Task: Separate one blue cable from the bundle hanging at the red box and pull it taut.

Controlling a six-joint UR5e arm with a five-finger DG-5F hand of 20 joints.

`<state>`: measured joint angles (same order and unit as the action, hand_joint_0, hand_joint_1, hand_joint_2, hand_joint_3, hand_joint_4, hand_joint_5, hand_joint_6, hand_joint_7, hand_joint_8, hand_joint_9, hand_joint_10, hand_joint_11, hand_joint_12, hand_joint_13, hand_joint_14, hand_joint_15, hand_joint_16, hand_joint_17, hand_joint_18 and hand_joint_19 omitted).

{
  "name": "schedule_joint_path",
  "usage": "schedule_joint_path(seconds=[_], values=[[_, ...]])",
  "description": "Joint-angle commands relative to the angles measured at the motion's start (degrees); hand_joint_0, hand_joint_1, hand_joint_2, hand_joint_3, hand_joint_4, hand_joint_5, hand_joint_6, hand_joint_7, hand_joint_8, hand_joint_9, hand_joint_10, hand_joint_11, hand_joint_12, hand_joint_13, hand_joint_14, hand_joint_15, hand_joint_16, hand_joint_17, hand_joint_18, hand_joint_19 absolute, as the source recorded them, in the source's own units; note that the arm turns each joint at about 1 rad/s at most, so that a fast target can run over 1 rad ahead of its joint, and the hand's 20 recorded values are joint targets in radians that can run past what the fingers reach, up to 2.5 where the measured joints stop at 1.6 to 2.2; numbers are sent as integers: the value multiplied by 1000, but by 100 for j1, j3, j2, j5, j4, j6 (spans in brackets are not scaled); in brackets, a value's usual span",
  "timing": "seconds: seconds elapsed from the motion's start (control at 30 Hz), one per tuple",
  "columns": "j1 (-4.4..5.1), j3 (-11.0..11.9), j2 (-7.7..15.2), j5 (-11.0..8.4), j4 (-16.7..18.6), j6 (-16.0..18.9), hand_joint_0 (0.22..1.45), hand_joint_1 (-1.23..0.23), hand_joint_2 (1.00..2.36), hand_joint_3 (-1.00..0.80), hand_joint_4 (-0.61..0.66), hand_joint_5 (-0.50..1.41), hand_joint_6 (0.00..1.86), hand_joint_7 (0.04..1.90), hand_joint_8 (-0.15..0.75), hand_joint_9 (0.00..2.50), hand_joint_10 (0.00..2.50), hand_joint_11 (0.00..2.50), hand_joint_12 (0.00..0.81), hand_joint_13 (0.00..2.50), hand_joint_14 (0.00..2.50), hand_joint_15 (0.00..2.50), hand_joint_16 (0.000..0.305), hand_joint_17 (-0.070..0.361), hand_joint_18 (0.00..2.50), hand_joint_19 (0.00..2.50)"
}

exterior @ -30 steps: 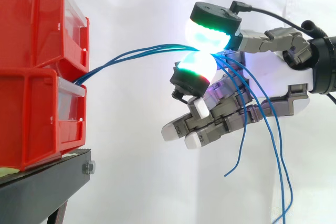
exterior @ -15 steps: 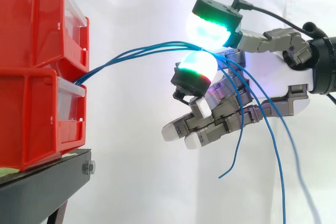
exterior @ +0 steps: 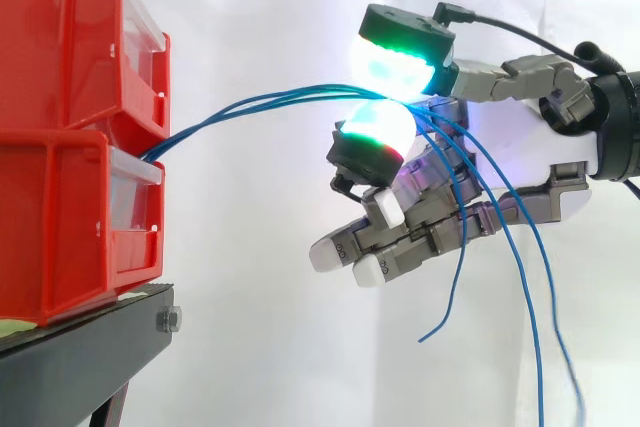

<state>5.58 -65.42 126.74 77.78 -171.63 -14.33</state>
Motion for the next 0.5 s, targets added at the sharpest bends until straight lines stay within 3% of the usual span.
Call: schedule_joint_path(seconds=[0.0, 0.13, 0.47], values=[[4, -6, 0, 0, -2, 0, 596, -742, 1022, -231, 150, -189, 879, 1403, 285, 916, 27, 888, 288, 405, 9, 238, 34, 76, 319, 273], [4, -6, 0, 0, -2, 0, 635, -807, 1022, -236, 101, -198, 894, 1413, 276, 906, 25, 894, 294, 405, 9, 238, 36, 80, 320, 268], [-4, -6, 9, 0, 16, 0, 732, -869, 1000, -500, 99, -197, 892, 1434, 260, 890, 26, 890, 307, 422, 10, 225, 40, 91, 361, 233]])
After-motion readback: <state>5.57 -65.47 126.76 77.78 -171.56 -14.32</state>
